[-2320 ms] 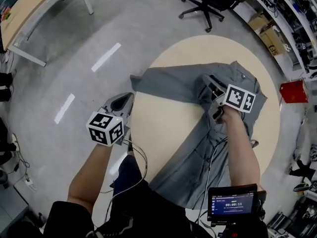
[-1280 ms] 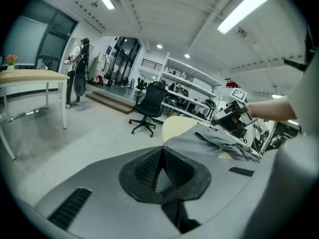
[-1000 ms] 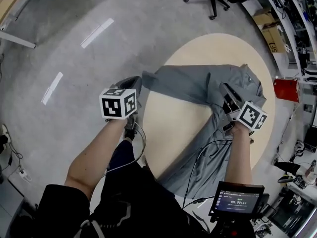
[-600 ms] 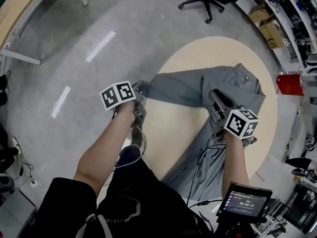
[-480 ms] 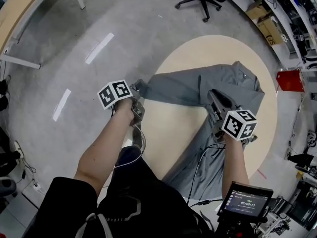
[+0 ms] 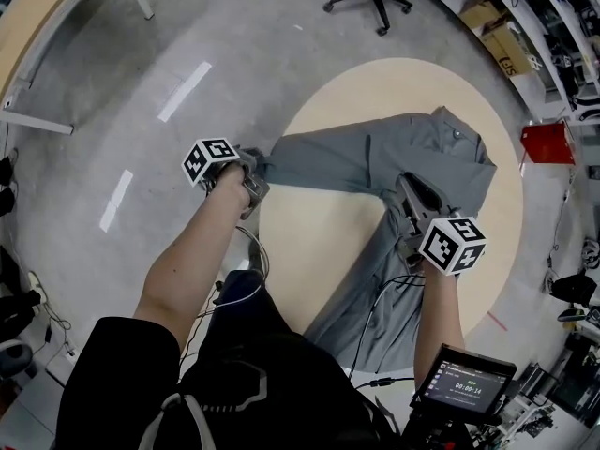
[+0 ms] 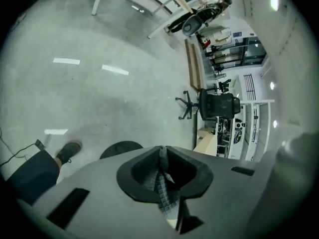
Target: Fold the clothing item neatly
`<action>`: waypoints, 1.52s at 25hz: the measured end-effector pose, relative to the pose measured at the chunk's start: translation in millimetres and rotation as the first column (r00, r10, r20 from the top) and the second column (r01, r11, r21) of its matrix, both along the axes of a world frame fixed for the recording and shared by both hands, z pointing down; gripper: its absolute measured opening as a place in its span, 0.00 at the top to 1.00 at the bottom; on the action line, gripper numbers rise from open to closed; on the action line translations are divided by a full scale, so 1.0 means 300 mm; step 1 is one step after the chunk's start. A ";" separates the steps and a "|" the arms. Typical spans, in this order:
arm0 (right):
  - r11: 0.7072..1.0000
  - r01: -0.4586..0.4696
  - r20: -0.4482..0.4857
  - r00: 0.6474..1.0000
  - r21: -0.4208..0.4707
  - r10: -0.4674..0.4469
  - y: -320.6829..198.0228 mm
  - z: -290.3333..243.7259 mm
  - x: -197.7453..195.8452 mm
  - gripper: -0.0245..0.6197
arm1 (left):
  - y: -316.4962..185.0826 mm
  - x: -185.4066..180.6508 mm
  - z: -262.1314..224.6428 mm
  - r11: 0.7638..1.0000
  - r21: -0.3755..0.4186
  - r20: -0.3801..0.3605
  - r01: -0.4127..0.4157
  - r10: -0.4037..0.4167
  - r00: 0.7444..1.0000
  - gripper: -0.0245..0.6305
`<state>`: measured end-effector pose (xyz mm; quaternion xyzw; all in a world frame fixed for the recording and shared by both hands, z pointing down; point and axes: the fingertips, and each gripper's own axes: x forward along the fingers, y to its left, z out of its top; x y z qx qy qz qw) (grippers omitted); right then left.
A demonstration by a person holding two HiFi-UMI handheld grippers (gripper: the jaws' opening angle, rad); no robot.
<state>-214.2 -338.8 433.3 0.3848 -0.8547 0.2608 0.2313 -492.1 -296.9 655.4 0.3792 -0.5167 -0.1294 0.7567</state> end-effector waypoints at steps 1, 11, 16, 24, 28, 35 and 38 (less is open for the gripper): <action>1.000 -0.010 -0.005 1.000 0.001 0.010 0.004 0.001 0.025 0.86 | -0.003 -0.004 -0.005 1.000 0.009 0.008 0.012 -0.012 1.000 0.92; 0.991 -0.085 -0.004 0.996 0.104 0.086 0.096 -0.165 0.251 0.86 | -0.084 -0.062 -0.447 0.871 0.458 0.109 0.180 -0.256 0.960 0.93; 0.968 -0.118 -0.001 0.993 0.223 0.122 0.246 -0.348 0.606 0.86 | -0.111 0.055 -0.750 0.715 0.689 0.183 0.114 -0.325 0.928 0.93; 0.934 -0.226 0.025 0.973 0.276 0.228 0.478 -0.447 1.175 0.86 | -0.223 0.350 -1.107 0.556 0.827 0.328 -0.081 -0.361 0.873 0.93; 0.916 -0.318 0.030 0.947 0.245 0.321 0.546 -0.393 1.350 0.86 | -0.322 0.552 -1.114 0.541 0.824 0.364 -0.168 -0.279 0.888 0.93; 0.893 -0.412 0.063 0.911 0.182 0.408 0.691 -0.258 1.562 0.86 | -0.509 1.169 -1.039 0.460 0.732 0.569 -0.502 -0.007 0.823 0.93; 0.895 -0.420 0.077 0.908 0.148 0.413 0.702 -0.143 1.680 0.86 | -0.545 1.430 -0.956 0.406 0.687 0.635 -0.603 0.068 0.770 0.93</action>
